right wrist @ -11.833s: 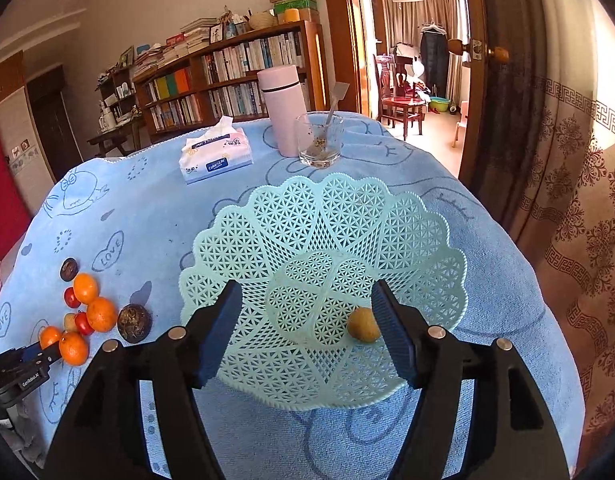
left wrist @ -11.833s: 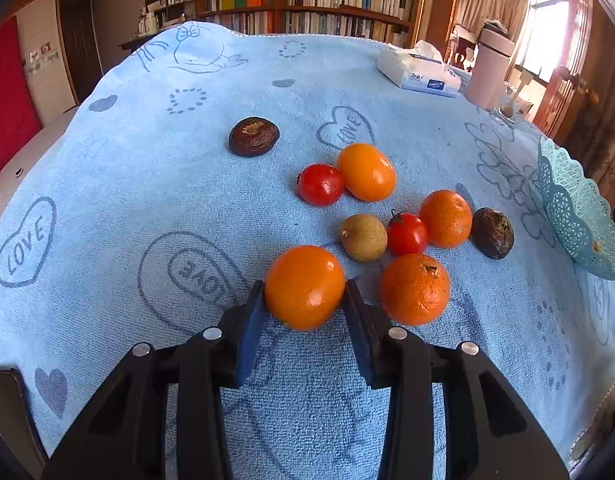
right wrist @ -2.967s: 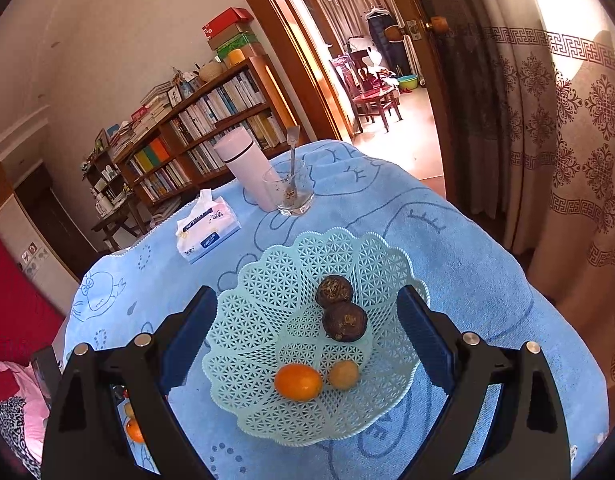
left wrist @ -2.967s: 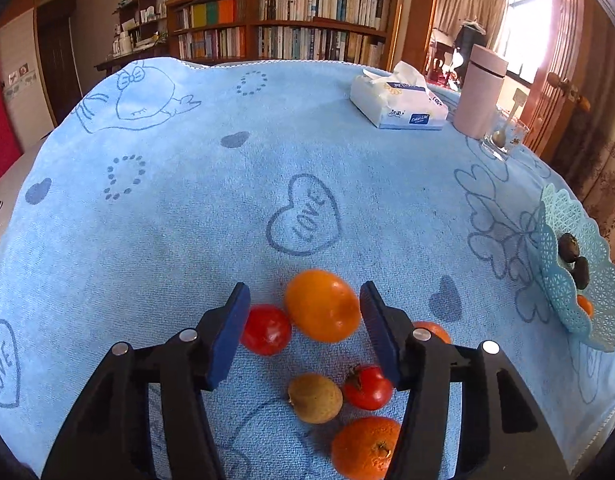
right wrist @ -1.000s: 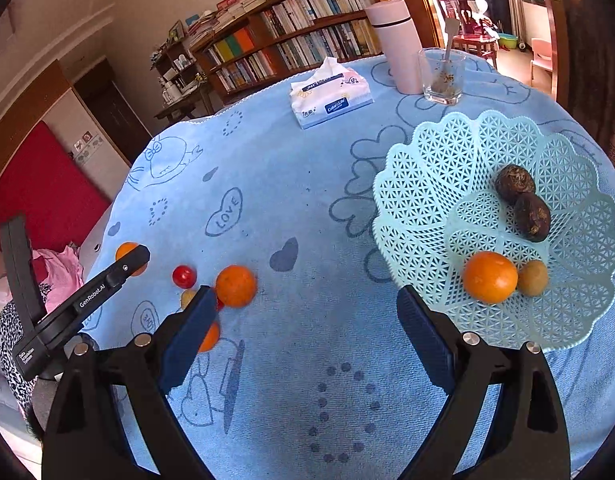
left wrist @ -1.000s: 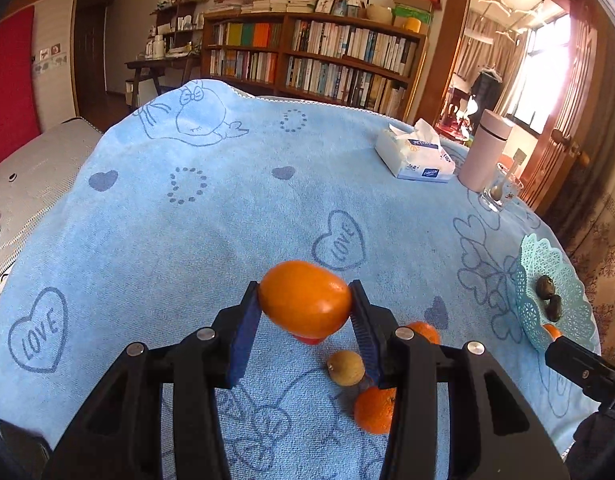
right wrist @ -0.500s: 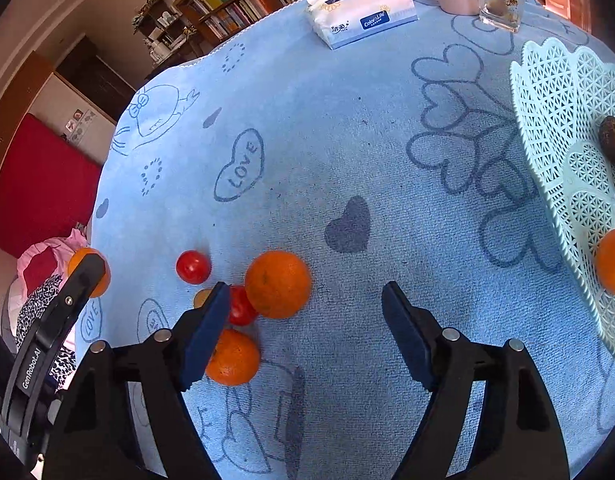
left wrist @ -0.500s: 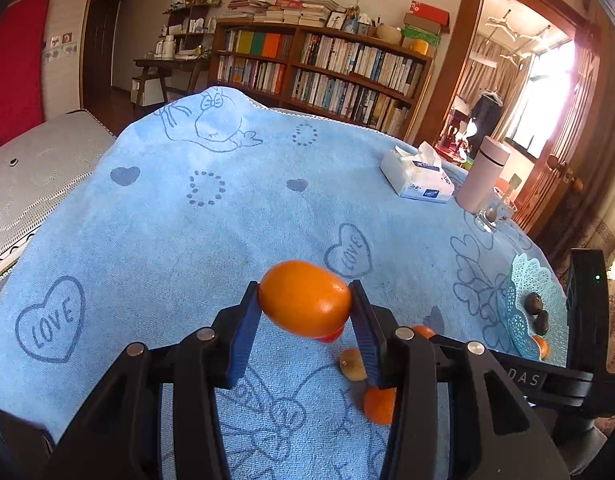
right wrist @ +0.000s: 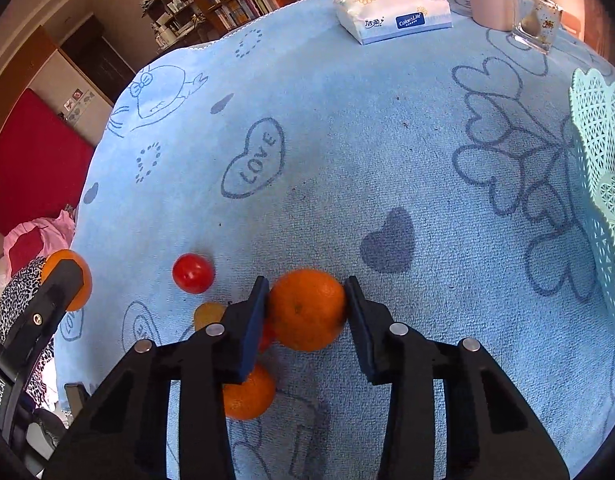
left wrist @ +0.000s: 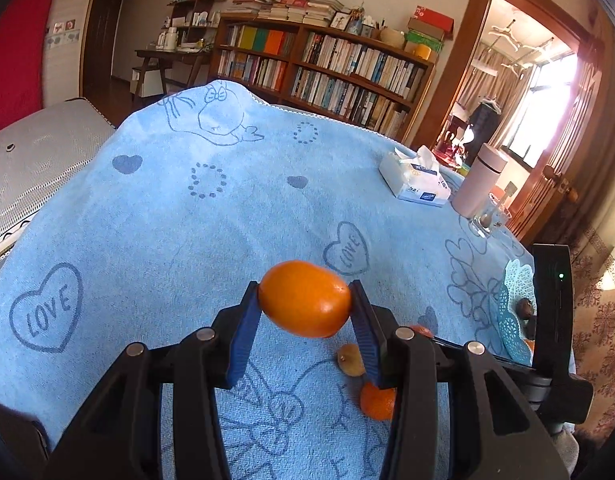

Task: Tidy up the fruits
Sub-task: 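Lift the orange with the left tool while the right tool grasps another orange, then carry both oranges over the basket and open both tools to drop them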

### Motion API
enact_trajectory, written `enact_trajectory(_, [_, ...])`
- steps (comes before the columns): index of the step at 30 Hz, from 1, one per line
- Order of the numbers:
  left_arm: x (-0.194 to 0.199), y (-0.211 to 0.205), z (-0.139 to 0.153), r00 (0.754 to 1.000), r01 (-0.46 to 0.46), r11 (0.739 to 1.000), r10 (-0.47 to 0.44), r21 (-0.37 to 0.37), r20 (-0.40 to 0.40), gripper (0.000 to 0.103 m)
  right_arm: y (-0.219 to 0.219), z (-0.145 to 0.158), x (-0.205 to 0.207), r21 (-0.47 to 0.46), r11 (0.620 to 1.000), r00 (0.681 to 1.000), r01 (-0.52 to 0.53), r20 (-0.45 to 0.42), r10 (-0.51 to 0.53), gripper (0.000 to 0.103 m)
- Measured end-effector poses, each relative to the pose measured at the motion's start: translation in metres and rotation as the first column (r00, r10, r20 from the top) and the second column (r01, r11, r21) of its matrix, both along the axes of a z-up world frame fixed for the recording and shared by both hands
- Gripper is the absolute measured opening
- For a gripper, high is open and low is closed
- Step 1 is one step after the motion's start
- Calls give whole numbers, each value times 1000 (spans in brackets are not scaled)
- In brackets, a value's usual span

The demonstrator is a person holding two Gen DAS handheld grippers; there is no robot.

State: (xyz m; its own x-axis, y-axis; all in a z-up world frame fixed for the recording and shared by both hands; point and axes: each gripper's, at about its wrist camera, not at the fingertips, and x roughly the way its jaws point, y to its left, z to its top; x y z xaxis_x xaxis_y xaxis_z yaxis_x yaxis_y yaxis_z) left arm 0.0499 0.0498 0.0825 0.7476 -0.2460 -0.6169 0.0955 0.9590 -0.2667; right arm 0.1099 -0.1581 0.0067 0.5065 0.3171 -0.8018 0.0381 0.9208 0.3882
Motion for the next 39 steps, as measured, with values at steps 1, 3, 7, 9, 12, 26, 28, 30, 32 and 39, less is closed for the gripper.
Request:
enact_trajectory(1, [0,0,0,1000,-1,1000,1,0,-2,45,-2,1,-2,5,1000,1000,2,1,-2,40])
enact_trajectory(3, [-1,0,-1,1000,-1,1000,1,0,-3,45,-7,3,-6,13,1000,1000,9,4,-9,40])
enact_trajectory(7, [-3,0,0,1000,2,1000,-2,1,0,45,-20,12,-17,30,999,999,29,28,-30,40])
enact_trajectory(9, [-4,-2,-1,1000,8,1000,-8,4,1,45,-29,19,-23,32,998,998,45,48,-46,40])
enact_trajectory(12, [-5,-7,-2,1000,19,1000,-19,9,-1,45,-42,32,-33,21,997,993,70,90,-71,40])
enact_trajectory(26, [-15,-34,-12,996,85,996,-84,38,-22,45,-129,55,-74,-13,954,932,298,221,-288,40])
enact_trajectory(28, [-16,-37,-13,995,93,995,-92,36,-27,45,-142,54,-75,-13,944,922,330,218,-319,40])
enact_trajectory(30, [-17,-41,-16,995,100,994,-98,39,-34,45,-152,52,-75,-6,936,916,352,206,-343,40])
enact_trajectory(32, [-17,-45,-20,993,111,993,-110,43,-43,45,-160,48,-76,12,925,907,379,193,-374,43])
enact_trajectory(39, [-19,-55,-24,989,136,989,-133,50,-57,45,-173,43,-85,1,917,899,400,196,-392,59])
